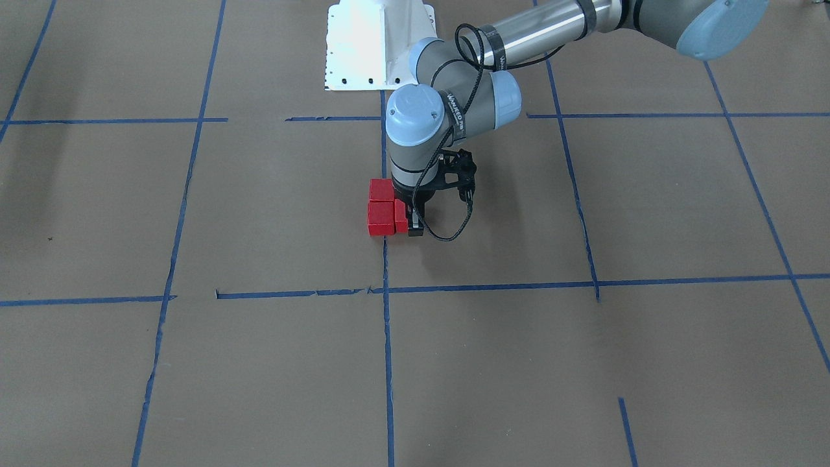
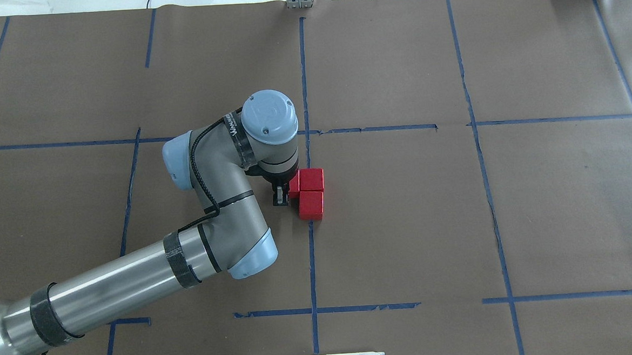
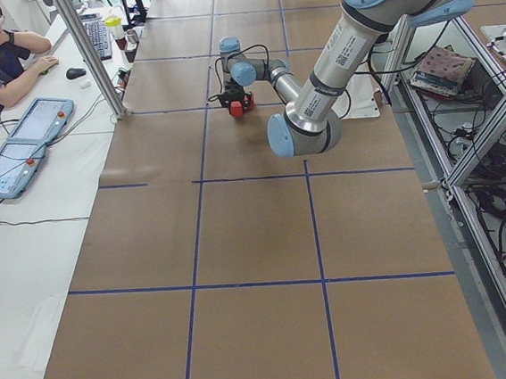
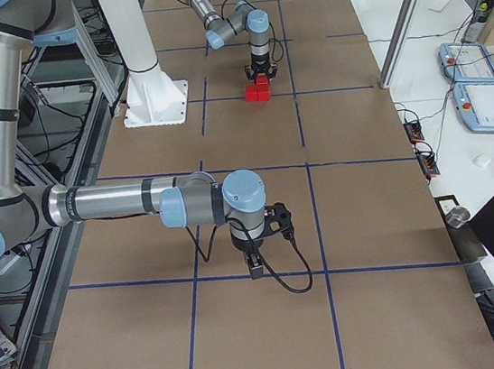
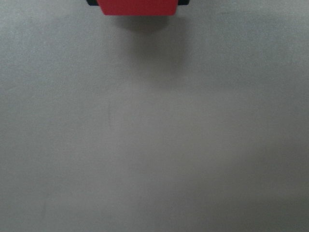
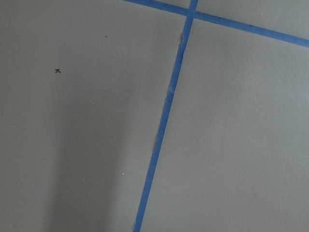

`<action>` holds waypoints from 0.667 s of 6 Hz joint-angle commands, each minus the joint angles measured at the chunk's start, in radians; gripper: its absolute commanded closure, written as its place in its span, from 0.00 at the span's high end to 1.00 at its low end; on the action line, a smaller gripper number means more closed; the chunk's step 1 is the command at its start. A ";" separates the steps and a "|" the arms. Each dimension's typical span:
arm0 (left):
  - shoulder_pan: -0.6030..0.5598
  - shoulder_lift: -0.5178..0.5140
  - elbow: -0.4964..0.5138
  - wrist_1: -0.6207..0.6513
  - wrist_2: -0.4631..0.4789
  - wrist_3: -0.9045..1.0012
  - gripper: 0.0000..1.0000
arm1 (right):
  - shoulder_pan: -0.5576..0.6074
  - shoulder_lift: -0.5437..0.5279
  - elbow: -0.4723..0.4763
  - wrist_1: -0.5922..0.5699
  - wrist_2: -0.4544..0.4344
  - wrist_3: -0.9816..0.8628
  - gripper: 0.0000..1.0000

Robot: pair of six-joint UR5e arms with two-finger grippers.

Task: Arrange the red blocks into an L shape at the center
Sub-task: 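Lower the cube against the farther cube and adjust its position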

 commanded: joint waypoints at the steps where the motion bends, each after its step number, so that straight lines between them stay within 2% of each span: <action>1: -0.001 0.000 0.028 -0.047 0.000 -0.001 0.39 | 0.000 0.000 0.000 0.000 0.000 -0.001 1.00; 4: -0.001 0.002 0.030 -0.050 0.000 0.004 0.43 | 0.000 0.000 0.000 0.000 0.000 -0.001 1.00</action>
